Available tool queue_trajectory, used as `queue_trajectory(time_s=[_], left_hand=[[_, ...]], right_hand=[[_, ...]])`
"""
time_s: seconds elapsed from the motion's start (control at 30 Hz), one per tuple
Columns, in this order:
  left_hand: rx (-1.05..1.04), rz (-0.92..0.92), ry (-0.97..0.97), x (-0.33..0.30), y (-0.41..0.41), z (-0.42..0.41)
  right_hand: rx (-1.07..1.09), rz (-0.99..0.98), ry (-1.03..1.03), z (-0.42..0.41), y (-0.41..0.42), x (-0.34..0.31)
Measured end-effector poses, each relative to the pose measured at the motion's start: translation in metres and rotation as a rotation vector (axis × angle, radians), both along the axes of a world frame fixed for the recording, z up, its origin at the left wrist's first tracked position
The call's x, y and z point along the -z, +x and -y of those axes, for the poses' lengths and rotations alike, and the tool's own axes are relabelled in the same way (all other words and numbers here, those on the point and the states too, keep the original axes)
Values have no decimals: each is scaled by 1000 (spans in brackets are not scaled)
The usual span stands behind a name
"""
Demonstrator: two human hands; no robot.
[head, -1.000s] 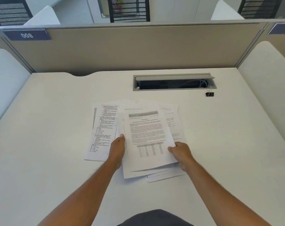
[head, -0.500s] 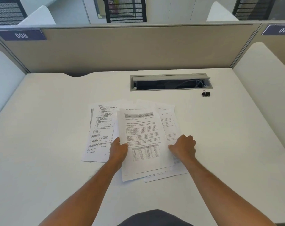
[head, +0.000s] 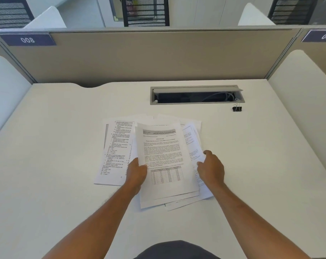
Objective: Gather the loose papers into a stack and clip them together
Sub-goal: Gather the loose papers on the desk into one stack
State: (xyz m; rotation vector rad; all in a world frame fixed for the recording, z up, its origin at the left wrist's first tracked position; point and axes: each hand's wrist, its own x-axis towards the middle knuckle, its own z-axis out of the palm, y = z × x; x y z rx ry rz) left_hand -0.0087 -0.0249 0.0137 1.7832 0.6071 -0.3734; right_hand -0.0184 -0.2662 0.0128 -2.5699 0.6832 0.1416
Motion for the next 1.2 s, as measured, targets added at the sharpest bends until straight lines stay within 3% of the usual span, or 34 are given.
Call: queue_trajectory(time_s=[0.1,0.17,0.5,0.6,0.77,0.83,0.93,1.0,1.07,1.2], left_hand=[[2,-3,-2,0,0,1],[2,-3,-5,0,0,1],[-31,25,-180,-6,7,2],[-12,21,-222,-7,11,3],[-37,21,-165,5,13,-2],[-46,6,-137,7,10,-5],[-66,-6,-103,7,4,-8],[-63,1,-50,7,1,-7],[-58,3,-4,8,-2,-6],[-55,-5,29,9,-4,-4]], right_hand=[[-58,14,-126,-4,-1,-1],[-66,8,-72,-4,0,1],[323,237,726,24,23,-27],[332,165,939,20,17,-36],[252,31,1042,10,9,-31],[254,22,945,11,9,-23],[114,-34,288,17,11,-9],[25,-174,6,11,7,-5],[11,-265,-66,0,1,-3],[-16,-245,-55,-5,3,5]])
